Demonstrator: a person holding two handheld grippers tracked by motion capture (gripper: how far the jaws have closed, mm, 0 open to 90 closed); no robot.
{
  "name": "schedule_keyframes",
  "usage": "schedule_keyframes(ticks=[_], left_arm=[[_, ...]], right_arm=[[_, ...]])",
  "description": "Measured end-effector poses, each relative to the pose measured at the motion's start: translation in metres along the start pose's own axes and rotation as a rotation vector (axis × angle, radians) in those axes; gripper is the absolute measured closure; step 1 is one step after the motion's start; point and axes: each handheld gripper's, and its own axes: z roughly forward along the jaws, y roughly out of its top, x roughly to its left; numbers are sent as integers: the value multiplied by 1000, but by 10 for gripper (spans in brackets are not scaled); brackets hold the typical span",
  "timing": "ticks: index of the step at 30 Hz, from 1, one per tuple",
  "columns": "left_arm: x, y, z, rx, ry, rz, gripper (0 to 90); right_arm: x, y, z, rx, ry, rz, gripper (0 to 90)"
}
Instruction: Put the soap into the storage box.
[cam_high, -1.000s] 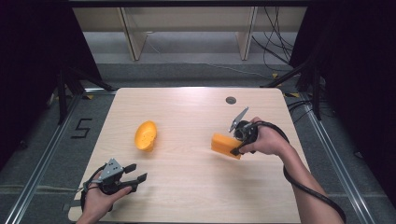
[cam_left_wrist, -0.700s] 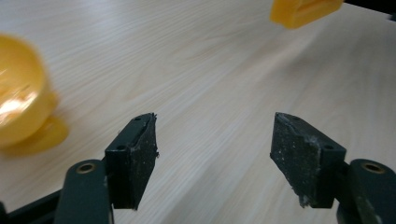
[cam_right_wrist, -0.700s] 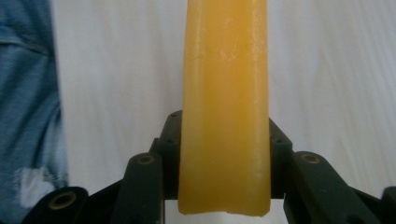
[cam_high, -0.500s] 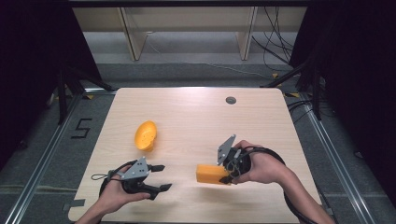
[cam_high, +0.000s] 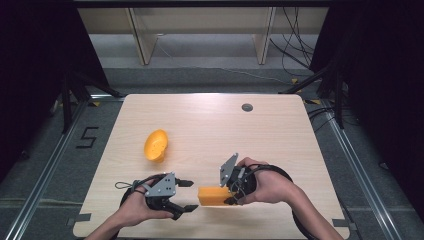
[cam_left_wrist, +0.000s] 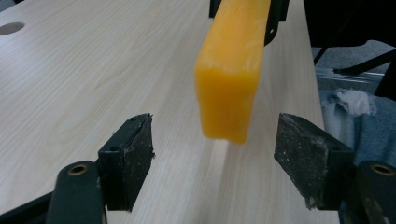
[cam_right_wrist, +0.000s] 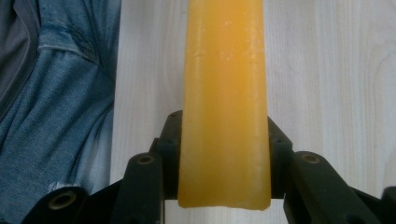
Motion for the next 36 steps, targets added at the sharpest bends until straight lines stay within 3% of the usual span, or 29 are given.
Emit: schedule_keyframes(ticks=[3,6,8,9,10,11,12,13,19,22,23,26,27,29,30,33,35,36], left_arm=[[0,2,5,11,-14,20,280],[0,4,9,-1,-31,8,295],[1,5,11,-6,-32,17,313],[1,5,13,-14,-41,9,323],[2,4,14,-9,-44,14,333],[3,4,15,-3,-40,16,346],[3,2,17,-1,-46,11,366],[4,2,17,6,-56,19,388],[-1,0,22,-4,-91,34,495],[-2,1,24,4,-112,34,541],[-2,2,23,13,-110,51,553],[-4,2,23,27,-124,41,585],[-5,1,22,27,-108,43,596],[-6,1,20,27,-101,18,602],[-7,1,19,32,-81,22,603],[-6,-1,13,50,-43,2,604],[-6,-2,8,60,-1,-16,604],[-5,-2,6,64,16,-25,604]], right_arm=[[2,3,1,3,-2,22,616],[1,7,4,-12,5,-24,616],[4,9,5,-4,4,0,616],[4,11,7,-16,7,-9,616],[1,12,10,-45,22,-67,616],[4,13,9,-33,12,-28,616],[2,14,10,-47,13,-57,616],[5,14,8,-33,17,-17,617],[5,17,12,-54,16,-50,616],[4,19,12,-58,17,-71,616],[4,19,13,-57,21,-82,616],[6,21,15,-47,30,-91,614],[4,21,17,-63,20,-134,610],[6,21,14,-56,18,-77,587],[6,20,13,-68,30,-50,519],[2,16,8,-99,3,-40,375],[-4,6,2,-143,-24,-34,353],[-5,1,-3,-172,-40,-7,338]])
